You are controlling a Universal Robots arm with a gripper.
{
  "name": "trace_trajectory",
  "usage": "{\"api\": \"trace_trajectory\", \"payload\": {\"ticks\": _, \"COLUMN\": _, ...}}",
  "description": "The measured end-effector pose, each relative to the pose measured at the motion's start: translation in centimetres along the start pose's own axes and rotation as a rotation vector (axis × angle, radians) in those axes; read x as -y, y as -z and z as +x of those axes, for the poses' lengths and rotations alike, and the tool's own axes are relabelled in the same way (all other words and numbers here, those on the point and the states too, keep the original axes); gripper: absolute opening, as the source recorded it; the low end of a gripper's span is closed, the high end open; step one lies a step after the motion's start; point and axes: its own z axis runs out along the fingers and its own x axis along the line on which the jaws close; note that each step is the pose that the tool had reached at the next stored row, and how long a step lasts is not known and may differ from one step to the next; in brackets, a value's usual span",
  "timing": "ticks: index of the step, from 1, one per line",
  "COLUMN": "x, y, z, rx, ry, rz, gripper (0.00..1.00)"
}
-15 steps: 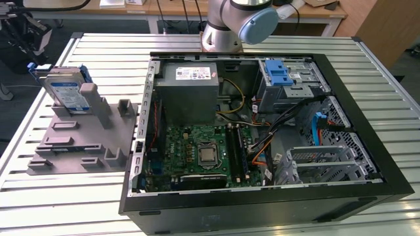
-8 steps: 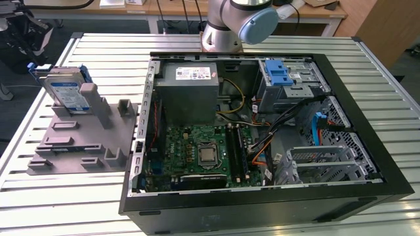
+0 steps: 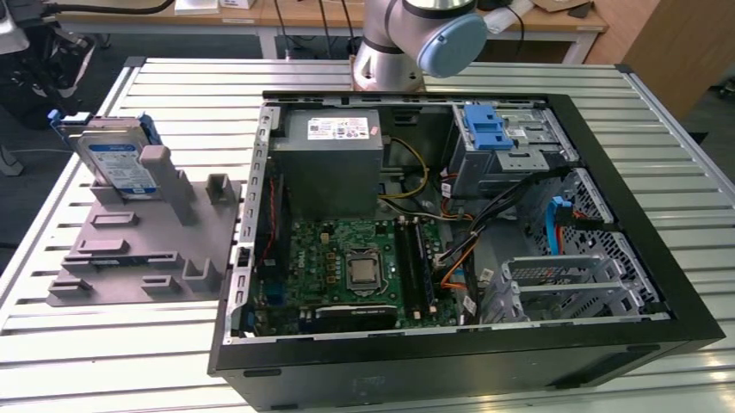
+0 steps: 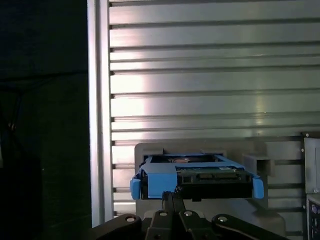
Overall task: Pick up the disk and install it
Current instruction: 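Pick up the disk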
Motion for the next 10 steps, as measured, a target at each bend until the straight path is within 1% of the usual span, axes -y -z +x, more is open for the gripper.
{"api": "trace_trajectory", "payload": {"ticks": 10, "x": 0.00, "y": -0.13, "z": 0.00, "rx": -0.0046, "ry": 0.181, "rz": 0.0033, "gripper": 0.11}}
